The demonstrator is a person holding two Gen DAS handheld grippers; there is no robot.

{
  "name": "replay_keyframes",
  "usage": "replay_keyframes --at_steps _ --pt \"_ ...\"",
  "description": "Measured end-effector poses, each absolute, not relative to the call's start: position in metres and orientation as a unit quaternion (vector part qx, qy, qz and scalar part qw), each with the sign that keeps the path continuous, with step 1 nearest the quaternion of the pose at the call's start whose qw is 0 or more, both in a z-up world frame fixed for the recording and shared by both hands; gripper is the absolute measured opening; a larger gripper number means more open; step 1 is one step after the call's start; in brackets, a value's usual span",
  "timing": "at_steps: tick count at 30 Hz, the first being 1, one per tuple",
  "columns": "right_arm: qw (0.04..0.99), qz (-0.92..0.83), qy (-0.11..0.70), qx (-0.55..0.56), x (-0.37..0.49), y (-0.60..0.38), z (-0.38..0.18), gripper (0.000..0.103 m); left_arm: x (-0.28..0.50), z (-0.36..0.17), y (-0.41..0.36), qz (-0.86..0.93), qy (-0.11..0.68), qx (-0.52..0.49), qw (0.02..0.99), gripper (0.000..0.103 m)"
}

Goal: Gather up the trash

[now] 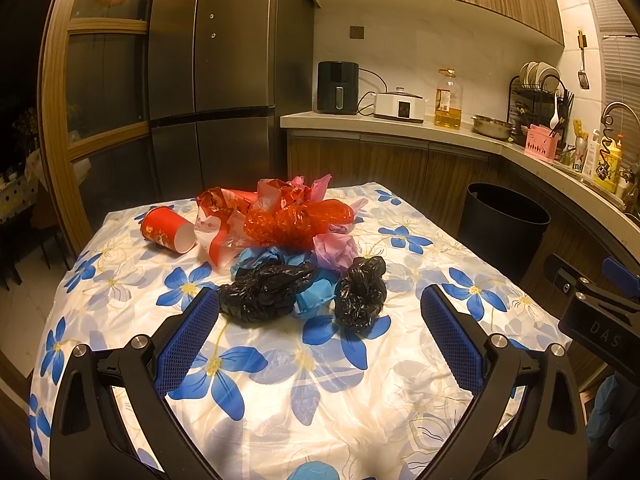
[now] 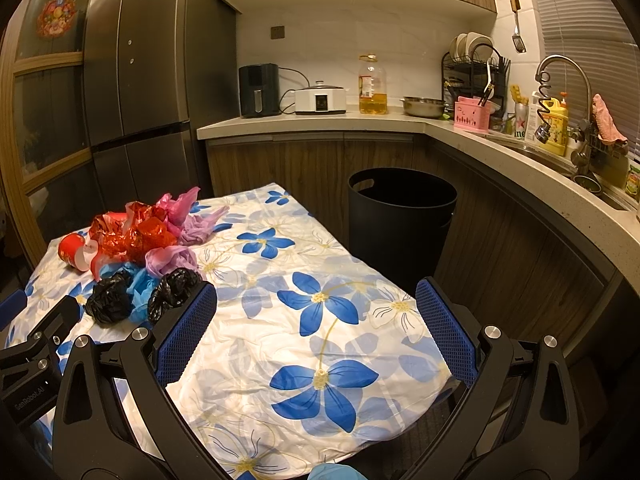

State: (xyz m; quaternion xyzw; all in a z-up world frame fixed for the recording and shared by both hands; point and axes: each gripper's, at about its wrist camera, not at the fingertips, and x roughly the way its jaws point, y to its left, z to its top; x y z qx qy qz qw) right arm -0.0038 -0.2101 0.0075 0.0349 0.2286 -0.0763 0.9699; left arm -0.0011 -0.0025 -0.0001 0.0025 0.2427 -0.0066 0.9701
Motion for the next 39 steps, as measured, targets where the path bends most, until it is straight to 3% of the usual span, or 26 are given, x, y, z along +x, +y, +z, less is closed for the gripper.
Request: replay_keyframes --at_steps 39 --pt "0.971 -0.079 0.224 0.036 -0.0085 -0.2107 0.0102 0.098 -0.0008 0.0011 -0.0044 -0.008 0.24 -0.001 0.971 0.097"
